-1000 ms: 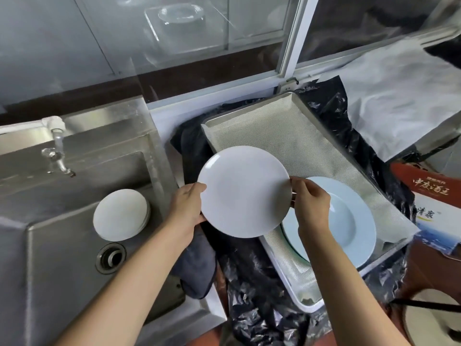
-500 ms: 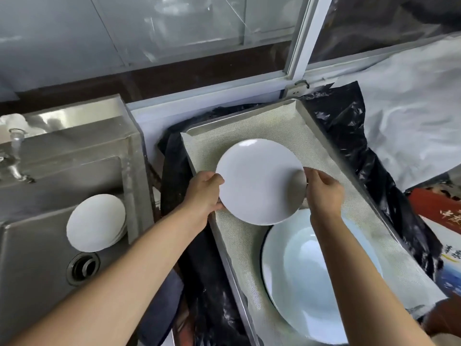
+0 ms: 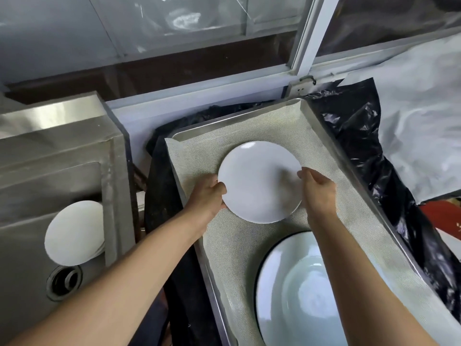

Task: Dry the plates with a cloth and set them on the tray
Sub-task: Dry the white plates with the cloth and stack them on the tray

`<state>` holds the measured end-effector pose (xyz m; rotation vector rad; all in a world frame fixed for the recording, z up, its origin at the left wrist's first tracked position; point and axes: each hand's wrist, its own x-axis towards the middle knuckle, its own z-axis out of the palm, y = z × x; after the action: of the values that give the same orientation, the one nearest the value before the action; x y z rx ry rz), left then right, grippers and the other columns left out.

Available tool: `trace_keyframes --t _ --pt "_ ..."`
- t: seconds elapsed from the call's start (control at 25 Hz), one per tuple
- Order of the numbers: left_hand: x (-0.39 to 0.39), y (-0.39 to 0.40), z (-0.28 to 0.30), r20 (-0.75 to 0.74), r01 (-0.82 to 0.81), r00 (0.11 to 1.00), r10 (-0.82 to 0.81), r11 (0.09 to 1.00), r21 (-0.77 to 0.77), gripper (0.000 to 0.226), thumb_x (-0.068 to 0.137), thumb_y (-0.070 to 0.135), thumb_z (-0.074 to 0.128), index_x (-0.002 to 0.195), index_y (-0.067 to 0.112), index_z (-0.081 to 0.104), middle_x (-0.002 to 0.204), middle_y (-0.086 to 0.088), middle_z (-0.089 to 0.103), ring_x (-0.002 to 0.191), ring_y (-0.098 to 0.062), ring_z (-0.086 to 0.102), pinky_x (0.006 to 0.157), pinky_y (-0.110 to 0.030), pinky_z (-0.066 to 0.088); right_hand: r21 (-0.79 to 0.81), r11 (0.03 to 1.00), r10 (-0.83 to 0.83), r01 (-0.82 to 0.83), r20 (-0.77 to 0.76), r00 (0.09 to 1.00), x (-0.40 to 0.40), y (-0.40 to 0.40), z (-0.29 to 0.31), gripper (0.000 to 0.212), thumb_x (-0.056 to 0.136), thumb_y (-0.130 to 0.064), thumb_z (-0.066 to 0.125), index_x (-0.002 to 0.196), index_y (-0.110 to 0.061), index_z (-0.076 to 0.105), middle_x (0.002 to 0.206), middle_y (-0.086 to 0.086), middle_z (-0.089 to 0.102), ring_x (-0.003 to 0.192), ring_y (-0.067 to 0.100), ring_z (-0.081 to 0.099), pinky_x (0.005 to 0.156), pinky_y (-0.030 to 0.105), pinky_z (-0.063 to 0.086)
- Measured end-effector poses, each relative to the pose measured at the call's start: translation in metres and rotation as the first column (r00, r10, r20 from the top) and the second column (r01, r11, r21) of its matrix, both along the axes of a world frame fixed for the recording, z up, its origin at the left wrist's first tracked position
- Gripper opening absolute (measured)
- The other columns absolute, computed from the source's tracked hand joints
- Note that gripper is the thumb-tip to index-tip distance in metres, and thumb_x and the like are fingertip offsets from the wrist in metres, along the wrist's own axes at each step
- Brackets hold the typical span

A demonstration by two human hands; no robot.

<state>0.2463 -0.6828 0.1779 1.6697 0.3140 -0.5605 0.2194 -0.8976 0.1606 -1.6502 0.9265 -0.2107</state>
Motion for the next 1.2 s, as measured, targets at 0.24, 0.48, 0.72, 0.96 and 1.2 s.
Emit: trace_keyframes --t 0.24,0.48,0.72,0.96,1.2 --pt "-0.004 0.007 -0.010 0.080 0.086 0.993 -0.090 0.995 0.051 0.032 0.098 0.004 0.049 0.111 0.030 0.065 0.110 0.019 0.069 0.104 -0.002 0.063 0.089 -0.030 0.054 -0.093 0.994 0.054 -0.058 -0.044 0.998 -0.007 0.005 -0.004 0.020 0.088 -0.019 0.056 0.093 -0.003 0.069 0.081 0.010 0.061 0.081 0.028 0.056 0.076 0.042 0.048" --pt "-0.016 0.019 0.001 0.107 0.114 0.986 -0.129 0.985 0.133 0.034 0.096 0.016 0.056 0.127 0.029 0.059 0.119 0.010 0.063 0.090 -0.012 0.061 0.091 -0.054 0.055 -0.318 0.938 0.150 -0.140 0.007 0.989 -0.023 0.040 0.017 0.037 0.096 -0.012 0.059 0.132 -0.011 0.064 0.129 0.012 0.061 0.118 0.029 0.058 0.106 0.045 0.043" --pt "-0.039 0.056 0.034 0.200 0.128 0.966 -0.163 0.976 0.177 0.040 0.084 0.034 0.053 0.122 0.030 0.065 0.117 0.024 0.061 0.113 -0.007 0.061 0.099 -0.041 0.054 -0.313 0.916 0.291 -0.249 0.093 0.952 -0.036 0.100 0.041 0.032 0.097 -0.012 0.058 0.127 -0.014 0.067 0.124 0.005 0.066 0.111 0.023 0.063 0.101 0.045 0.048" --pt "-0.065 0.126 0.049 0.229 -0.019 0.973 -0.027 0.980 0.196 0.031 0.097 0.011 0.051 0.118 0.029 0.066 0.122 0.013 0.064 0.106 -0.004 0.061 0.103 -0.038 0.051 -0.334 0.867 0.426 -0.370 0.114 0.897 -0.046 0.176 0.061 0.030 0.097 -0.012 0.055 0.124 -0.013 0.068 0.121 0.005 0.068 0.109 0.021 0.065 0.099 0.039 0.049" --pt "-0.100 0.218 0.056 0.244 -0.099 0.968 0.051 0.977 0.189 0.032 0.097 0.008 0.051 0.115 0.028 0.067 0.116 0.009 0.068 0.106 -0.009 0.063 0.098 -0.037 0.053 -0.299 0.829 0.525 -0.473 0.123 0.842 -0.061 0.264 0.066 0.031 0.096 -0.008 0.055 0.124 -0.012 0.068 0.119 0.003 0.070 0.106 0.017 0.066 0.093 0.022 0.047"
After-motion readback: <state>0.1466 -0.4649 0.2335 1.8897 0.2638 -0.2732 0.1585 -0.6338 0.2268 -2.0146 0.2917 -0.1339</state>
